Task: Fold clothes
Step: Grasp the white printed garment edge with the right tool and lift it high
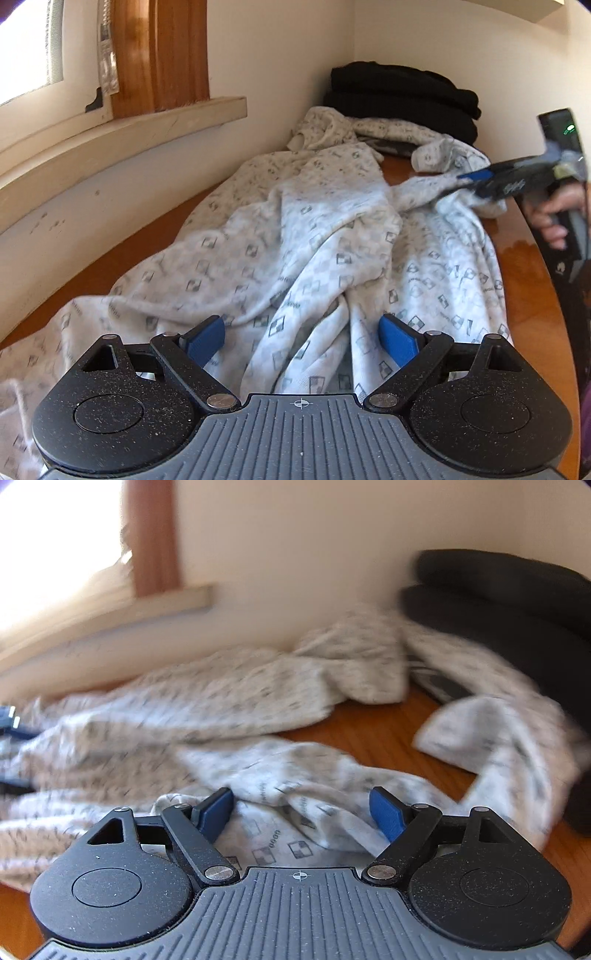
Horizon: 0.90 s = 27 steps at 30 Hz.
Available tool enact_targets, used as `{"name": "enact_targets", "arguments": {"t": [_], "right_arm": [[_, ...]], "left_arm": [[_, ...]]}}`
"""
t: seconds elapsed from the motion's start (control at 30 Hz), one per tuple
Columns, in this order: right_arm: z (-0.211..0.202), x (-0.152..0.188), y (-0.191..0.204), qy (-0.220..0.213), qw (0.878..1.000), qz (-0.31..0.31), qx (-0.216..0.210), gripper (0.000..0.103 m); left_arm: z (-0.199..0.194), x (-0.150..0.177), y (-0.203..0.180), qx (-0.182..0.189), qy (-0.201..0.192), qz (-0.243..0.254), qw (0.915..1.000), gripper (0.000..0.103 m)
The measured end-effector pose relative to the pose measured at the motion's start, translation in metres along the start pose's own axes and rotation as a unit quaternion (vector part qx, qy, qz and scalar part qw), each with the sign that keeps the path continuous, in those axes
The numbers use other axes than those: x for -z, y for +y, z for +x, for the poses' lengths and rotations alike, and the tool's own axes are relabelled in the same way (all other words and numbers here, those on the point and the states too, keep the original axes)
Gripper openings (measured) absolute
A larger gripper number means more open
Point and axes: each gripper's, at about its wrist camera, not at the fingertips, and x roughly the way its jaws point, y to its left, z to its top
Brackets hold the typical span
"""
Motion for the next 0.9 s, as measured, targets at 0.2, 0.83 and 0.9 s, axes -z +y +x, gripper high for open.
{"name": "enact_targets", "arguments": {"t": [0.2,0.83,0.9], "right_arm": [[-0.053,0.001,-0.037,-0.042,0.996,0.030,0.069,0.080],[-0.074,-0.046,-0.106,-0.116,0.975,0.092,0.164,0.015],[-0.105,-0.053,-0.108,-0.162,0.966,0.115,0.168,0.018]], "left_arm": [[-0.018,0.014,0.012,0.011,0.004,0.000,0.9999,0.092],[-0.021,0.020,0.014,0.026,0.007,0.024,0.9994,0.093],[-0.020,0.020,0.013,0.026,0.008,0.027,0.9993,0.094]]}}
